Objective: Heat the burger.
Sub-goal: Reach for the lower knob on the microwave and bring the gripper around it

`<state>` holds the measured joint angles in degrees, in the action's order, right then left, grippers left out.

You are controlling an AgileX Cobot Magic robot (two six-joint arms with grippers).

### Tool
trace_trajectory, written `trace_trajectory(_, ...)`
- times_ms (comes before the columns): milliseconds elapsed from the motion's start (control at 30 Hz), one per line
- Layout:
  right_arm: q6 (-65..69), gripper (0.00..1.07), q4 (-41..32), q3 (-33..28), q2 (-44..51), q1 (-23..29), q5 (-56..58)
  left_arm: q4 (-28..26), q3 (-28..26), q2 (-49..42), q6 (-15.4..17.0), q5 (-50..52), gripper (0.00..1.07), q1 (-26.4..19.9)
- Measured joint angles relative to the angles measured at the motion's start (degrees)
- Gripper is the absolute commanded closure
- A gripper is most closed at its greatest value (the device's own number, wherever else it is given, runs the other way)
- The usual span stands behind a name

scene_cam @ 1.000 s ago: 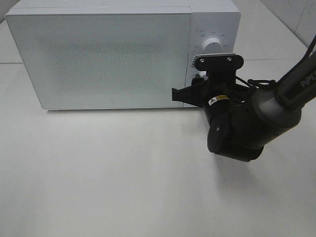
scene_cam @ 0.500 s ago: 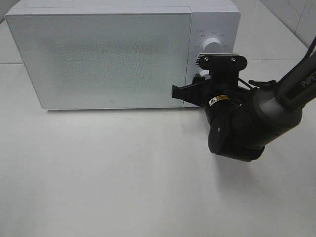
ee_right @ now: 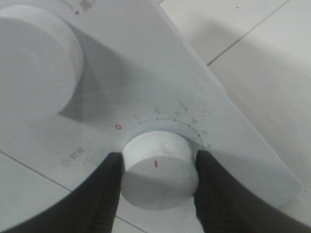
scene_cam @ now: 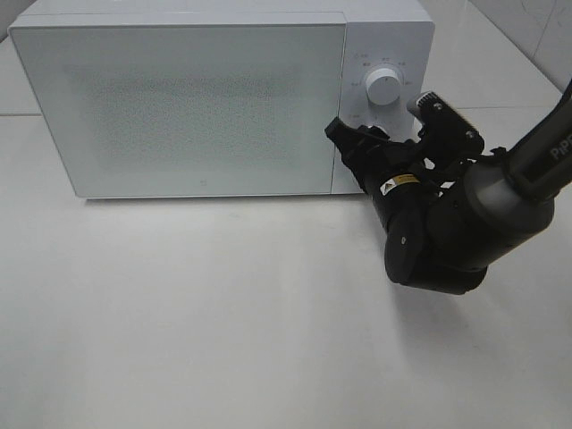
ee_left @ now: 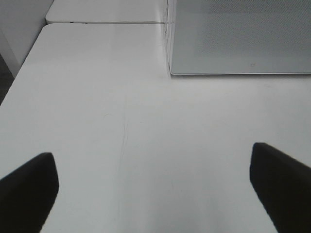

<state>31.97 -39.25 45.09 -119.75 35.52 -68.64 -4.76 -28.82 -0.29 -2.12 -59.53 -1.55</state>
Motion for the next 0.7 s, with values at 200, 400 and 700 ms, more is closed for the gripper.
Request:
trace_trajectory(200, 11.4, 1.07, 0.8, -0.23, -0.11, -0.11, -0.4, 0.0, 0.0, 0.0, 0.0, 0.0, 0.06, 0.0)
trace_trajectory(400, 28.53, 1.07, 1.09, -0.29, -0.17, -0.11, -0.8, 0.0, 0.0, 0.0, 0.0, 0.0, 0.06, 0.0)
trace_trajectory(700, 43.43, 1.07, 1.03, -0.29, -0.17, -0.11, -0.97, 0.0, 0.0, 0.0, 0.0, 0.0, 0.06, 0.0)
